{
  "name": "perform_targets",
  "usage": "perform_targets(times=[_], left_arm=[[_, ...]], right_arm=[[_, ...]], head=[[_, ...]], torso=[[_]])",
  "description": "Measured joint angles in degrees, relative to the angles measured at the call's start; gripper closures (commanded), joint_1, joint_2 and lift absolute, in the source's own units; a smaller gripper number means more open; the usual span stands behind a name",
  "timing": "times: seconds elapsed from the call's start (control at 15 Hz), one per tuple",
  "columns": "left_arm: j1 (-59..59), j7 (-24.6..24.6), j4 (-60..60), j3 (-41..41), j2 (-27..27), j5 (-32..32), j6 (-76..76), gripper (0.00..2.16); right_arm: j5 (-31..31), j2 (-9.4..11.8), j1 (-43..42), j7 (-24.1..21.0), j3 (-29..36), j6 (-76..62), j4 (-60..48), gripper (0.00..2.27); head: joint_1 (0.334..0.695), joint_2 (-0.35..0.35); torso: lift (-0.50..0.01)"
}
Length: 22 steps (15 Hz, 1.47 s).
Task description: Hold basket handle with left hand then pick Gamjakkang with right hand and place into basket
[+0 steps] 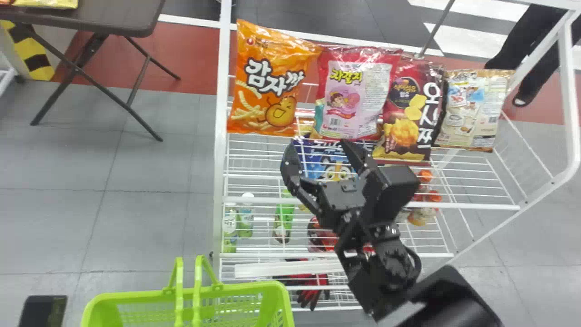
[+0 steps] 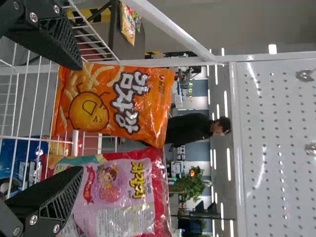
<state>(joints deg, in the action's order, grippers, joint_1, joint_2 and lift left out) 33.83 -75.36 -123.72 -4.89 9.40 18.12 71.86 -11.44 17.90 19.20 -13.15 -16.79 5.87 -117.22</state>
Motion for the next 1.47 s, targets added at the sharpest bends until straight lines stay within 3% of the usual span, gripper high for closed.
perform_targets(times=[0.47,1.2,1.33,1.4,1.47], left_arm=[[0.0,-0.1,1.0,0.1,0.2,-0.5,-0.5,2.15],[-1.1,-0.9,4.2,0.0,0.1,-0.8,-2.5,2.15],[-1.3,-0.9,4.4,0.1,0.1,-0.8,-2.8,2.15],[-1.4,-1.0,4.6,0.1,0.1,-0.8,-3.1,2.15],[-1.5,-1.1,4.8,0.1,0.1,-0.8,-3.3,2.15]], right_arm=[[-0.9,-4.5,-16.8,0.0,-4.1,2.6,16.2,0.08],[-0.7,-10.0,-29.7,0.3,-5.5,-2.4,33.9,0.1],[-0.9,-10.5,-31.8,0.6,-5.3,-2.7,37.1,0.25],[-1.0,-10.7,-32.5,1.0,-5.2,-3.1,38.4,0.55],[-1.2,-10.8,-33.0,2.0,-5.1,-3.8,39.4,1.07]], head=[[0.695,-0.103],[0.695,-0.064],[0.695,-0.069],[0.695,-0.069],[0.695,-0.069]], torso=[[-0.02],[-0.02],[-0.02],[-0.02],[-0.02]])
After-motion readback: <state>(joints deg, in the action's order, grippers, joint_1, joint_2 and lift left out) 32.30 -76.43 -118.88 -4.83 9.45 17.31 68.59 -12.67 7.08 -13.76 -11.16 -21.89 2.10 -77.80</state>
